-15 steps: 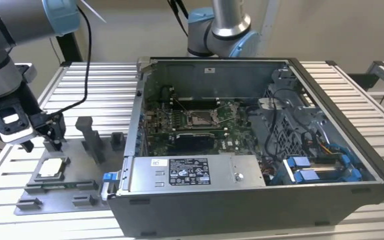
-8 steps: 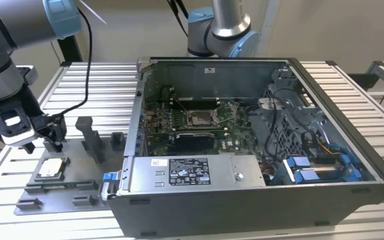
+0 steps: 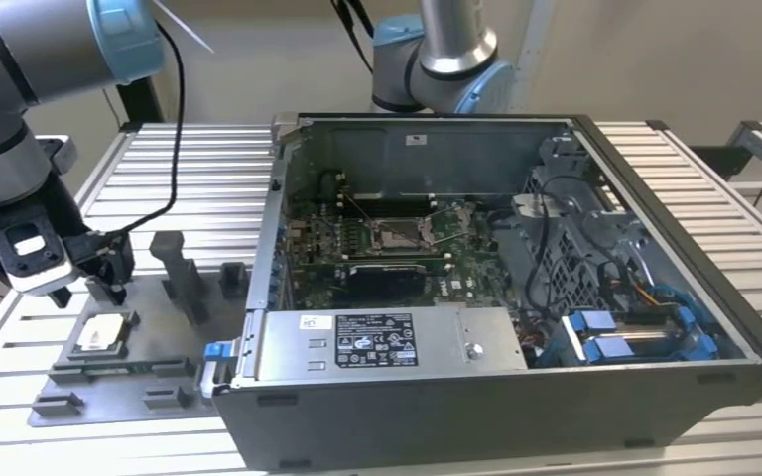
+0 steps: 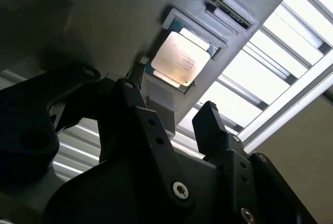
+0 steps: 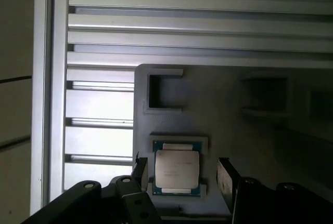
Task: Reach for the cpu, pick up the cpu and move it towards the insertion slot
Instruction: 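Pick up the cpu and move it towards the insertion slot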
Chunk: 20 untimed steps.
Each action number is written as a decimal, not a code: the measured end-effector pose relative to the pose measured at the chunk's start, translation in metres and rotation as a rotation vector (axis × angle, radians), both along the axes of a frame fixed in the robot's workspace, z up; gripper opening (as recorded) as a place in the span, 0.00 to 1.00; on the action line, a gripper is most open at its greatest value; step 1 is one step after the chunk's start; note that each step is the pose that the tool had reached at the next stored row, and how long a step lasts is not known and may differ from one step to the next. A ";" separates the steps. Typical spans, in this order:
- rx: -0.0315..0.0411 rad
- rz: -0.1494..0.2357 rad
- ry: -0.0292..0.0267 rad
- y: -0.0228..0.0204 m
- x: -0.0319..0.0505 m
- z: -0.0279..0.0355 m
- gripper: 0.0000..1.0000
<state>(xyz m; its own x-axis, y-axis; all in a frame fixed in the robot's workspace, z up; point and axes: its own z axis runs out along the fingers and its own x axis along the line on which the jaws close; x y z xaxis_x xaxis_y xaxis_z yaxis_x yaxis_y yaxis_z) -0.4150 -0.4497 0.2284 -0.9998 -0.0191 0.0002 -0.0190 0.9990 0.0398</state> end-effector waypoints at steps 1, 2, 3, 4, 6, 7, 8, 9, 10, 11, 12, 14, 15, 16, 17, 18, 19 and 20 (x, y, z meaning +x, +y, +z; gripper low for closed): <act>0.0000 0.000 0.0000 0.0000 0.0000 -0.0010 1.00; 0.0000 0.000 0.0002 0.0000 0.0000 -0.0020 1.00; 0.0000 0.000 0.0004 0.0000 0.0000 -0.0031 1.00; 0.0001 0.000 0.0006 -0.0001 -0.0001 -0.0041 1.00; -0.0002 0.000 0.0010 -0.0005 -0.0001 -0.0058 1.00; -0.0001 0.000 0.0009 -0.0009 0.0000 -0.0066 1.00; 0.0000 0.000 0.0009 -0.0012 0.0000 -0.0075 1.00; 0.0000 0.000 0.0009 -0.0017 0.0000 -0.0085 1.00; 0.0001 0.000 0.0008 -0.0024 0.0000 -0.0094 1.00; 0.0000 0.000 0.0009 -0.0031 0.0000 -0.0105 1.00; 0.0001 0.000 0.0008 -0.0037 0.0000 -0.0115 1.00; 0.0001 0.000 0.0008 -0.0050 0.0000 -0.0134 1.00; 0.0001 0.000 0.0008 -0.0057 0.0000 -0.0144 1.00; 0.0002 0.000 0.0007 -0.0064 0.0000 -0.0154 1.00; 0.0002 0.000 0.0007 -0.0068 0.0000 -0.0163 1.00; 0.0005 0.000 0.0006 -0.0073 0.0001 -0.0174 1.00; 0.0006 0.000 0.0008 -0.0079 0.0000 -0.0184 1.00; 0.0005 0.000 0.0009 -0.0083 0.0000 -0.0195 1.00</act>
<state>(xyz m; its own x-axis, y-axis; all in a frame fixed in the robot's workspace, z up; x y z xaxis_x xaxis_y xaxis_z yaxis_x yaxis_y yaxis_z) -0.4151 -0.4579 0.2089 -0.9998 -0.0190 0.0011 -0.0190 0.9990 0.0404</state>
